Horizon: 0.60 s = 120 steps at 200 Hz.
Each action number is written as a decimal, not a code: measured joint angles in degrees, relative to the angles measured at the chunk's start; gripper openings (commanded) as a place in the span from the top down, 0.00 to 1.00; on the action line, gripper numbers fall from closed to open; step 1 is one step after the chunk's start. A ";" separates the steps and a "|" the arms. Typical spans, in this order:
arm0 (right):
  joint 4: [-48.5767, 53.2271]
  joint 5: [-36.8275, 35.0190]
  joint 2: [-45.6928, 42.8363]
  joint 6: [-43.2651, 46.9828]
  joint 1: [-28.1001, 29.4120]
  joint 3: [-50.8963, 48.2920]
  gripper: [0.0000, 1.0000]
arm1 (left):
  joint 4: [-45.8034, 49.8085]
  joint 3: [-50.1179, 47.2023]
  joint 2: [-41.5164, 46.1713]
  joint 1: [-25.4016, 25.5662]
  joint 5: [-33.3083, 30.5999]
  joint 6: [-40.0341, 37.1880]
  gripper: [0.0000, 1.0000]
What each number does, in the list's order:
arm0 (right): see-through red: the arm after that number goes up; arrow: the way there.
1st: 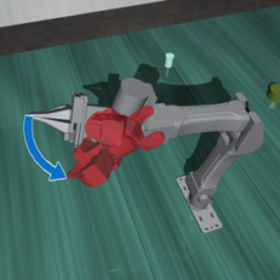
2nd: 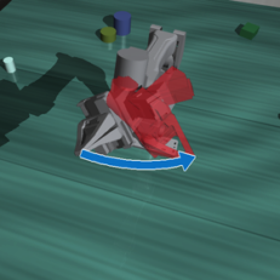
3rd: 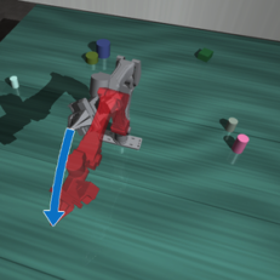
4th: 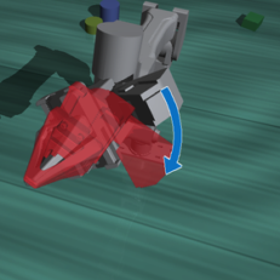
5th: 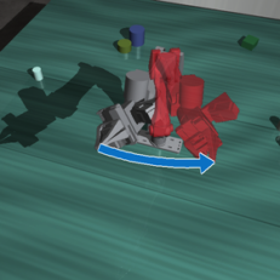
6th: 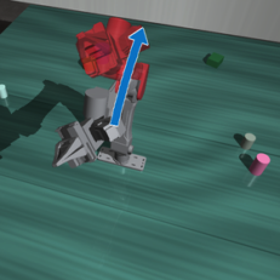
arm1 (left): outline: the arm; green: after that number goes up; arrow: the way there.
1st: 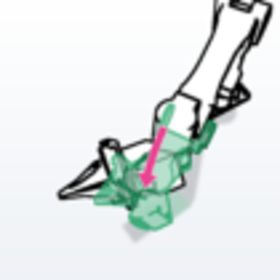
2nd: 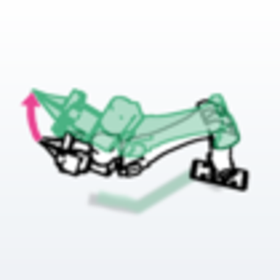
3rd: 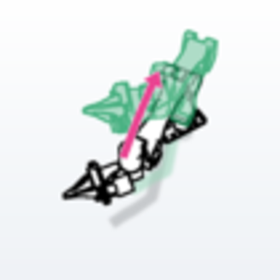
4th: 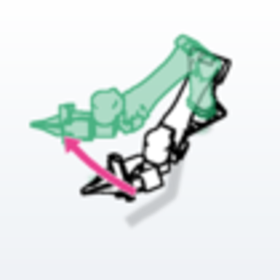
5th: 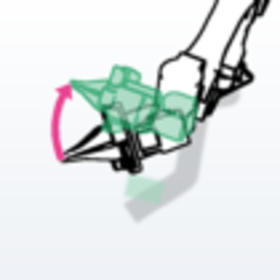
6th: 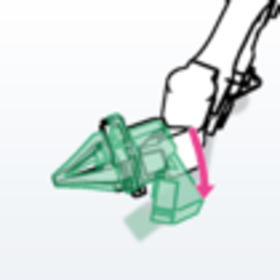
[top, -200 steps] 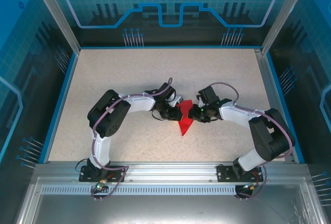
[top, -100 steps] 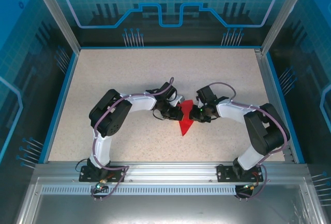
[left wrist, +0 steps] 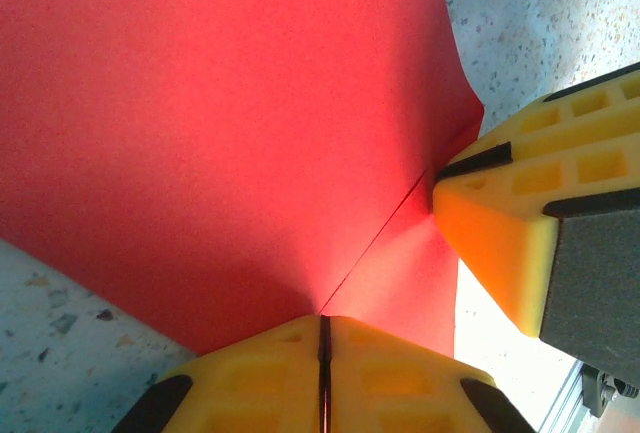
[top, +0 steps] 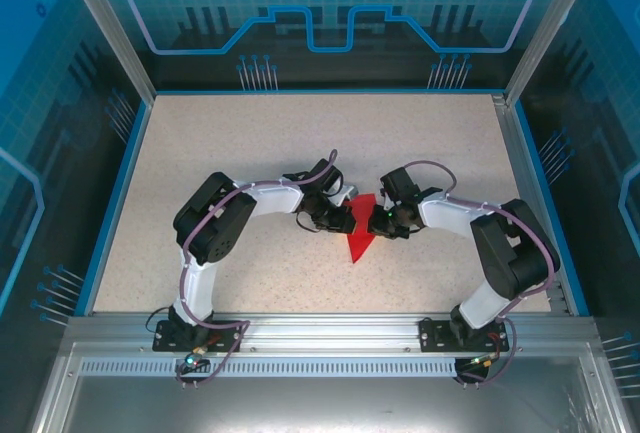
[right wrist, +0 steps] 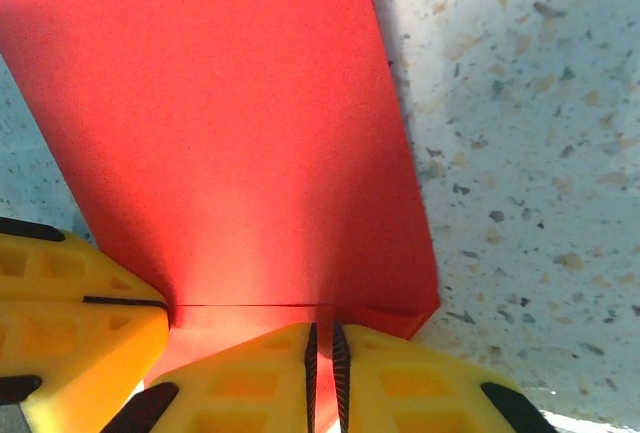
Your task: Fold a paper plane with a square sheet of paper (pick it up from the middle)
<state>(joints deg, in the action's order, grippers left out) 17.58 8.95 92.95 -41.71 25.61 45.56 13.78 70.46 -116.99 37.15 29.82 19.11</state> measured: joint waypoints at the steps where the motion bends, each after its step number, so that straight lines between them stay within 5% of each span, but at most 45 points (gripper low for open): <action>1: -0.04 0.00 0.00 0.00 -0.02 -0.07 0.85 | 0.00 0.00 0.00 0.00 0.00 -0.02 0.90; 120: -0.79 -0.17 0.09 1.31 -0.28 -0.76 0.90 | 2.80 1.81 -0.07 1.44 -4.37 -3.26 0.93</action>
<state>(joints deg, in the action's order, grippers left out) 16.80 8.78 93.03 -40.40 25.32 44.80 16.58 72.27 -117.05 38.59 25.45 15.86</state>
